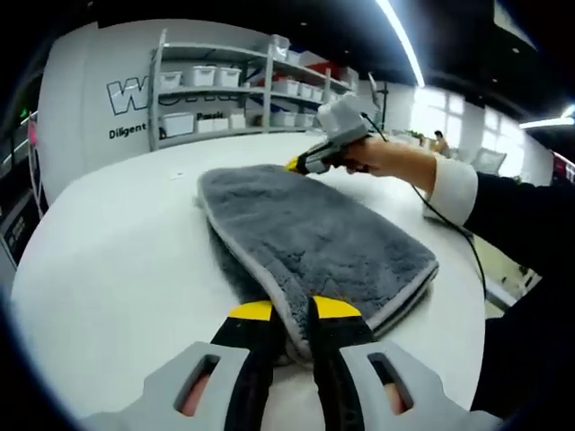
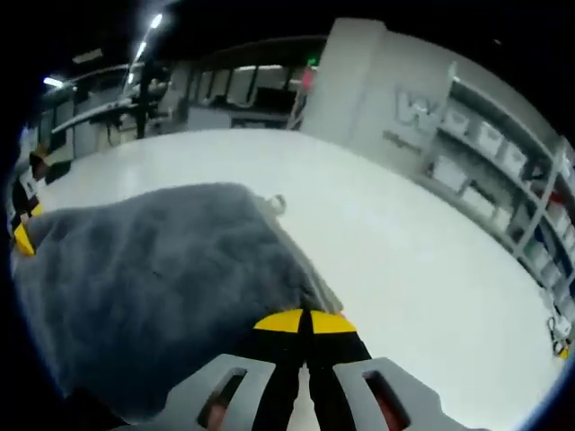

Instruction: Open the folded towel by lifting each exposed corner and separating the folded layers until the towel lies flat within the target outline without major curled edges

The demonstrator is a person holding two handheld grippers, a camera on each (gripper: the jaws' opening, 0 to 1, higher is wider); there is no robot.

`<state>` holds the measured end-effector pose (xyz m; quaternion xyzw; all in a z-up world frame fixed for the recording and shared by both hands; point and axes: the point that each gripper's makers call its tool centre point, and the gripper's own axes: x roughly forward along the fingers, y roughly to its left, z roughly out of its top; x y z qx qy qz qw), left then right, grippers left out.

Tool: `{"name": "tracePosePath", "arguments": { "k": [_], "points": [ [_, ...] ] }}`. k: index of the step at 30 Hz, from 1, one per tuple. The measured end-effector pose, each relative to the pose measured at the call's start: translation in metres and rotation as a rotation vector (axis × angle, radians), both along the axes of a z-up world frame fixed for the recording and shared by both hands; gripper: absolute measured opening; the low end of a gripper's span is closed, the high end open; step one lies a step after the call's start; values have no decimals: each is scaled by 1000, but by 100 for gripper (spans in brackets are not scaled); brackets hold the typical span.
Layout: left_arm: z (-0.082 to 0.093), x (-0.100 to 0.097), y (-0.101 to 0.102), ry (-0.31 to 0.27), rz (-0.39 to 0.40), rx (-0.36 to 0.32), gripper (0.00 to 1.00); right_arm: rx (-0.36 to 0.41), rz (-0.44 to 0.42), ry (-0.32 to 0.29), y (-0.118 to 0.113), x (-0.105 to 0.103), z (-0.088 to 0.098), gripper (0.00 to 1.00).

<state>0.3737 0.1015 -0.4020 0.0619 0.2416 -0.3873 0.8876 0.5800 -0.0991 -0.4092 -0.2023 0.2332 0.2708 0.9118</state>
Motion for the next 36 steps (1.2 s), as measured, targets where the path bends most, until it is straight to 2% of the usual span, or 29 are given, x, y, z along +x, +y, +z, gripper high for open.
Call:
{"name": "tracePosePath", "arguments": {
  "k": [2,7,10,13,16,19,21,26,31,36],
  "points": [
    [-1,-1,0,18,0,-13,13,2,12,-12,5,-2,0,0],
    [-1,-4,-1,58,-4,-48,13,66,38,-53,12,2,0,0],
    [-1,-6,-2,62,-11,-52,13,86,31,-64,16,3,1,0],
    [-2,-8,-3,75,-10,-54,13,53,30,-117,22,5,0,0],
    [-1,-12,-5,54,-29,-39,13,10,59,-161,27,13,3,0],
    [1,-14,-6,60,-32,-39,13,2,58,-166,30,16,3,0],
    [1,-16,-6,37,-41,-26,14,-13,70,-185,29,21,3,0],
    [-3,-16,-6,31,-50,-36,15,17,69,-212,30,21,5,0],
    [-1,-16,-6,2,-63,-26,16,-3,63,-229,32,17,7,0],
    [0,-14,-5,-6,-76,-30,17,-65,60,-285,31,15,14,0]
  ]
}}
